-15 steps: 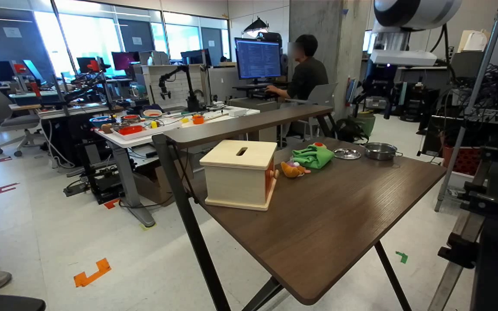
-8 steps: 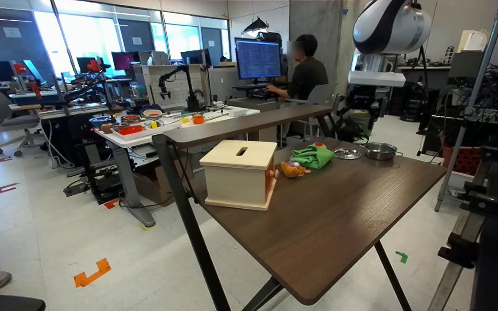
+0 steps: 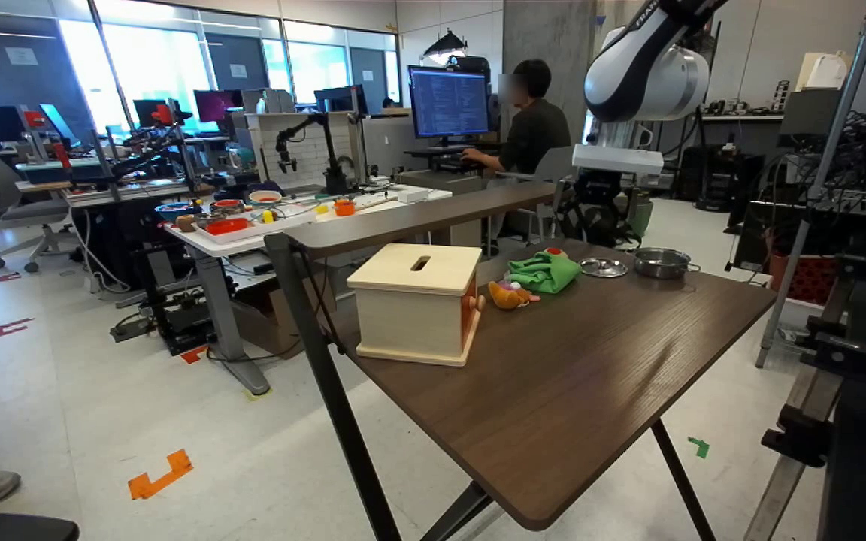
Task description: Move the red and white object to the front of the table
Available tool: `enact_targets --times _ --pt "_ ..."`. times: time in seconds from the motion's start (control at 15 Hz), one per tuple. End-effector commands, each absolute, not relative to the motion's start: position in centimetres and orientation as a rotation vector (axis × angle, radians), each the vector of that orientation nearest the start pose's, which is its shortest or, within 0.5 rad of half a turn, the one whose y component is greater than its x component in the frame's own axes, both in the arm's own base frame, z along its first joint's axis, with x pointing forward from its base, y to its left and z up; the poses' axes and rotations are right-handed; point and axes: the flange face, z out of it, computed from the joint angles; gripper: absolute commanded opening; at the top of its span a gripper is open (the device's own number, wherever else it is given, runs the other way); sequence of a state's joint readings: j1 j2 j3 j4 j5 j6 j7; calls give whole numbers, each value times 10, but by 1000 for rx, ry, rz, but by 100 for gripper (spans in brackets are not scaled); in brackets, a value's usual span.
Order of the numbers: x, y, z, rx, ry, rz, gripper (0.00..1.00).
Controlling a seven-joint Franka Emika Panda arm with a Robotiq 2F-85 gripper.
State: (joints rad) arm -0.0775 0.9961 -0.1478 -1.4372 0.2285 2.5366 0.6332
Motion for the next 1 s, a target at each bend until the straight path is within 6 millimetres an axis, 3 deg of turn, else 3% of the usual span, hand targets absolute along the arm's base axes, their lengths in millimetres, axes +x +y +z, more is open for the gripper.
enact_targets --times 0.0,0.27,0.33,0.4,0.93 --pt "728 -134 95 -2724 1429 -205 100" --pt "736 -125 85 -2725 1415 -192 100" --pt "737 -124 83 -2724 1413 -187 91" --pt "738 -123 80 -2730 1405 -180 74" --pt "741 -122 74 -2750 1375 -153 12"
